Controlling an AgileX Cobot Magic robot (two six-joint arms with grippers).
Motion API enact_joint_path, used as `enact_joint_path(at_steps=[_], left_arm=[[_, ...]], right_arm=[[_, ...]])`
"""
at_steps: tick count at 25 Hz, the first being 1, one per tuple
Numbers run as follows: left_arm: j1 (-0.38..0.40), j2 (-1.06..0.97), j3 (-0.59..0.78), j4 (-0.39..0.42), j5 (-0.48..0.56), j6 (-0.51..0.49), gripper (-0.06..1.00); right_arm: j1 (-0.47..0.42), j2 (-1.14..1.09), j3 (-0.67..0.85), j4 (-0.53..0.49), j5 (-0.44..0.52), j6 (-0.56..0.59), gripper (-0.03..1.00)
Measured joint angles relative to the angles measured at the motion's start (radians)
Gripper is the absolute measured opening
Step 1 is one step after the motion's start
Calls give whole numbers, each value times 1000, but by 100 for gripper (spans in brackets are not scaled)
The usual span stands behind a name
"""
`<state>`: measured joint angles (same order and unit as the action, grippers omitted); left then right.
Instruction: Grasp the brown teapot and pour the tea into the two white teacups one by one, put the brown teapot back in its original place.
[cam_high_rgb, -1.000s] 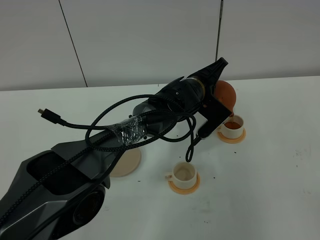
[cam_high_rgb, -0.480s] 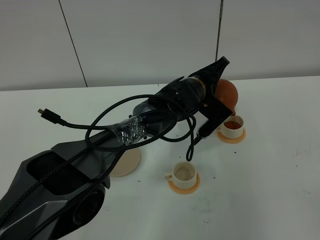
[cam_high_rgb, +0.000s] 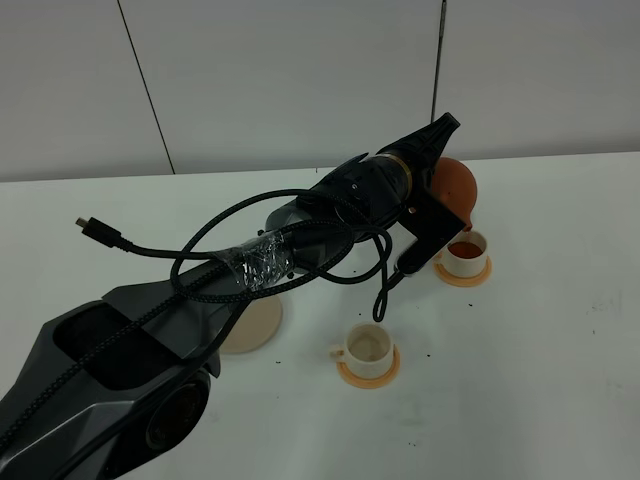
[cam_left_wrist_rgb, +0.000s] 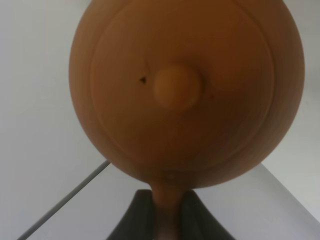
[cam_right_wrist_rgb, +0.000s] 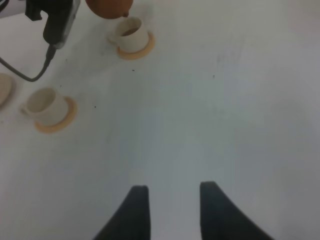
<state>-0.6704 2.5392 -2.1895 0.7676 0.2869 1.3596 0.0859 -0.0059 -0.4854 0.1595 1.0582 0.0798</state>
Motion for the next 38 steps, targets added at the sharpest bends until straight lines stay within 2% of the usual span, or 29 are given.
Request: enact_joint_path(at_steps=[38], left_arm=[[0, 0, 0, 2, 0, 1, 17]], right_arm=[[0, 0, 0, 0, 0, 0, 24]])
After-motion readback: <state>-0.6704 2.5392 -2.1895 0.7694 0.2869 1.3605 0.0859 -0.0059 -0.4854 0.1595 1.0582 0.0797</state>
